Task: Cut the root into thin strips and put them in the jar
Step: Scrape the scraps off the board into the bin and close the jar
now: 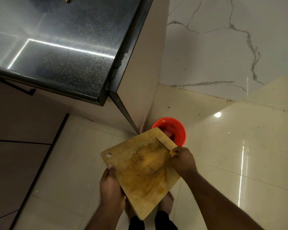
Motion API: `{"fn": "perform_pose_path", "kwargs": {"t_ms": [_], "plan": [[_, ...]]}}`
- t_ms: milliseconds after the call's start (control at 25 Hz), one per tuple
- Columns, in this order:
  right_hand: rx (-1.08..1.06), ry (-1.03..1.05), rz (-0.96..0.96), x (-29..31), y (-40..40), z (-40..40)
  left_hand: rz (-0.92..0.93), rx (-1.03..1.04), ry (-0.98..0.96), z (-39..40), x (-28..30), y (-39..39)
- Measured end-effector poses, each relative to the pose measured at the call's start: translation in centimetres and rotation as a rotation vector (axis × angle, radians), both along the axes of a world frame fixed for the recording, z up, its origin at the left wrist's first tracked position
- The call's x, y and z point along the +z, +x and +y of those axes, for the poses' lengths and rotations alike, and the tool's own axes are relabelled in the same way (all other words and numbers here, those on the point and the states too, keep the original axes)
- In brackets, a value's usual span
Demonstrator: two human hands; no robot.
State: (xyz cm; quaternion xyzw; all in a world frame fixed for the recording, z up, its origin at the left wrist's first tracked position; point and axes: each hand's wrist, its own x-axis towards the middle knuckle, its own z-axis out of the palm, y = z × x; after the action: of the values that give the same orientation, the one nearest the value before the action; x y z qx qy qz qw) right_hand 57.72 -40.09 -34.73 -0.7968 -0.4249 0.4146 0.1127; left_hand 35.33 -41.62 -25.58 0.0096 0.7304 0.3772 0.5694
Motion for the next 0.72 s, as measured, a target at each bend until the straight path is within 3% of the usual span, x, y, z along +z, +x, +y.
{"fn": "perform_pose_path", "kwargs": {"t_ms": [160,200,320,360,480,600,720], "plan": [[0.287,0.071,0.325,3.2,-4.4,-1.9,0.026,-0.032,0.003,0.5,0.2,0.8],[0.303,0.075,0.318,3.1,-4.8,-2.5,0.030,-0.045,0.007,0.6,0.2,0.9],[0.025,0.060,0.065,2.2,-3.3,-2.1,0.049,-0.046,0.019,0.9,0.6,1.3],[-0.014,0.076,0.069,2.0,-3.1,-1.9,0.051,-0.045,0.018,1.0,0.6,1.2],[0.178,0.034,0.173,2.3,-3.8,-2.2,0.060,-0.063,0.006,1.2,0.7,1.0],[0.017,-0.046,-0.034,1.9,-2.5,-2.1,0.094,-0.077,-0.007,0.9,1.3,0.9],[0.167,0.083,0.129,3.2,-4.1,-1.3,0.092,-0.088,-0.011,0.8,1.4,0.7]]}}
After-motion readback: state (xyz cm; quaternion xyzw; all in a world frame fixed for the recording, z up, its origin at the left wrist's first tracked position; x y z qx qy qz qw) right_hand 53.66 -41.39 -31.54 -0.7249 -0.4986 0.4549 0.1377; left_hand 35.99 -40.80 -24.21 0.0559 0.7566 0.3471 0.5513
